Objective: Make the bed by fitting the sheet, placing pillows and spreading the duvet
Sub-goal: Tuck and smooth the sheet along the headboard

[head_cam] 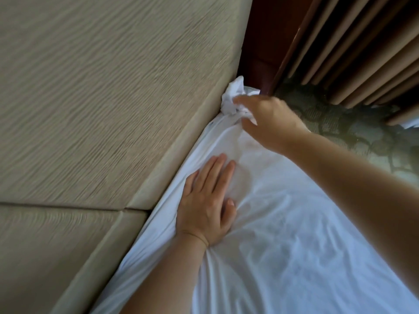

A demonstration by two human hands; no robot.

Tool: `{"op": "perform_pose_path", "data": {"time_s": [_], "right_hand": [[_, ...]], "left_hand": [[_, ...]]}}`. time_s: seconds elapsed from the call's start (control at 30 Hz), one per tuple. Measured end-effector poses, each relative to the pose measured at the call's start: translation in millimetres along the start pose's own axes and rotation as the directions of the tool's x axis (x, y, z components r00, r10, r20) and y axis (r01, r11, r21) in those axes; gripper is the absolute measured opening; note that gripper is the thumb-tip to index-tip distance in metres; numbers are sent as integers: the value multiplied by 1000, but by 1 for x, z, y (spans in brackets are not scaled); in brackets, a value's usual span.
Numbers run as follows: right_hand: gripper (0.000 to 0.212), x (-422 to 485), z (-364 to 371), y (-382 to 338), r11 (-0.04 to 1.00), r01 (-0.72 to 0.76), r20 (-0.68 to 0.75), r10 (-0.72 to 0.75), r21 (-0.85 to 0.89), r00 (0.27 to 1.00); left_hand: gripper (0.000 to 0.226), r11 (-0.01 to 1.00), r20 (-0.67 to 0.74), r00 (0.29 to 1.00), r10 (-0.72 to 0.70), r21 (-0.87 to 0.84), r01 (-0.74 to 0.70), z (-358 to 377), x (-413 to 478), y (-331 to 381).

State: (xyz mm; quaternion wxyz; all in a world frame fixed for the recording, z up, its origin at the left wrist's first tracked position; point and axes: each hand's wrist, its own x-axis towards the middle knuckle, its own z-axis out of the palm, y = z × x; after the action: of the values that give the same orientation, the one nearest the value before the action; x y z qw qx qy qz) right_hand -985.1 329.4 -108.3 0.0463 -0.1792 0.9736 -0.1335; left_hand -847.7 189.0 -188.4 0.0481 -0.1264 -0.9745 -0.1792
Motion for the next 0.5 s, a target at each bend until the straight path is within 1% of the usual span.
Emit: {"op": "perform_pose_path", "data": {"time_s": [0.03,0.07,0.13,0.2,0.27,0.37,0.43,0.5], "right_hand": [[36,0,6,1,999,31,69,-33,24,997],[33,2,11,1,999,28,145,-32,31,989],[36,12,17,-1,999,-44,278,41,4,960],[43,28,24,-3,991,-117,379,130,-58,916],[46,43,29,-1,981,-185,442,194,-65,876],[51,60,34,9,947,-320,507,261,31,821],[52,73,39,17,913,-404,548,310,55,777],[52,84,45,23,881,-464,576,331,95,748]], "left_hand": [[65,1000,2,1000,-1,2,1,0,0,0],[66,1000,2,1000,0,3,0,-1,0,0],[66,1000,5,1000,0,1,0,-1,0,1],[66,1000,10,1000,-2,-1,2,-2,0,1],[66,1000,12,1000,-5,-4,5,-2,1,0],[67,1000,24,1000,-4,-11,4,-2,0,0],[67,1000,15,1000,-6,-17,6,0,1,-1],[68,1000,22,1000,-6,-26,7,1,0,-1]]}}
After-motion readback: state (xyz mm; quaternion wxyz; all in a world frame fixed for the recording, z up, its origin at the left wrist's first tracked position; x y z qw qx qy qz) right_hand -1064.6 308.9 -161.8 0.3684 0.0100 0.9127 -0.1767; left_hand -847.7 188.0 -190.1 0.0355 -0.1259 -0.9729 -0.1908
